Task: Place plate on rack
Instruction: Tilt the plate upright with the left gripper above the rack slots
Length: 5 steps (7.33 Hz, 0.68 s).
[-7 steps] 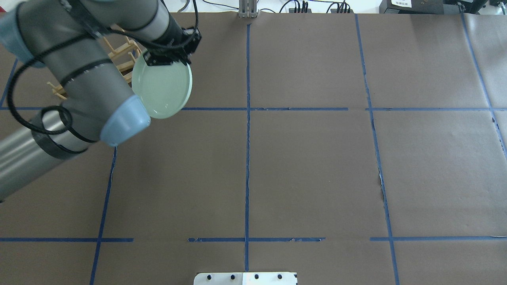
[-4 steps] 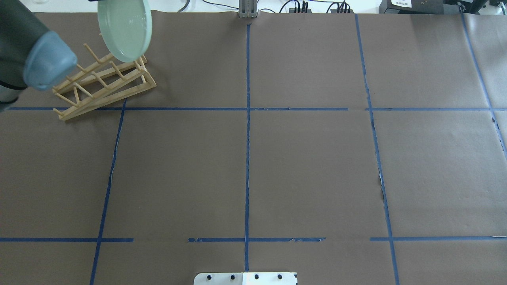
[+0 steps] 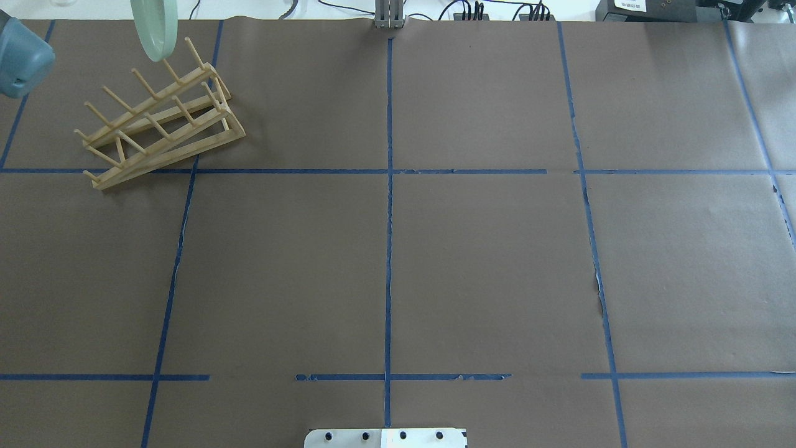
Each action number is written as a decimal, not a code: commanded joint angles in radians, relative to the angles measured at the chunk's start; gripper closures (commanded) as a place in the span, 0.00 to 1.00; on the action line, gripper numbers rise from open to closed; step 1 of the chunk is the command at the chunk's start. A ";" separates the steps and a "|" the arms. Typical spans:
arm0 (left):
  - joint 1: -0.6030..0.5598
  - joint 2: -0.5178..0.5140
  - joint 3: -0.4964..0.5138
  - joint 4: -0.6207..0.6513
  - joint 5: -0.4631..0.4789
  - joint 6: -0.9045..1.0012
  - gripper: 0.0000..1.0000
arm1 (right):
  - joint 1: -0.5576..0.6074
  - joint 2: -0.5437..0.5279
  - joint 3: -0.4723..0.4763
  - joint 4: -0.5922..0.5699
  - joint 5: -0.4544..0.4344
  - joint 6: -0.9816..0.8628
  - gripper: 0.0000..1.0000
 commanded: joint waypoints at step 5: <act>0.016 0.006 0.145 -0.363 0.057 -0.109 1.00 | 0.000 0.000 0.000 0.000 0.000 0.000 0.00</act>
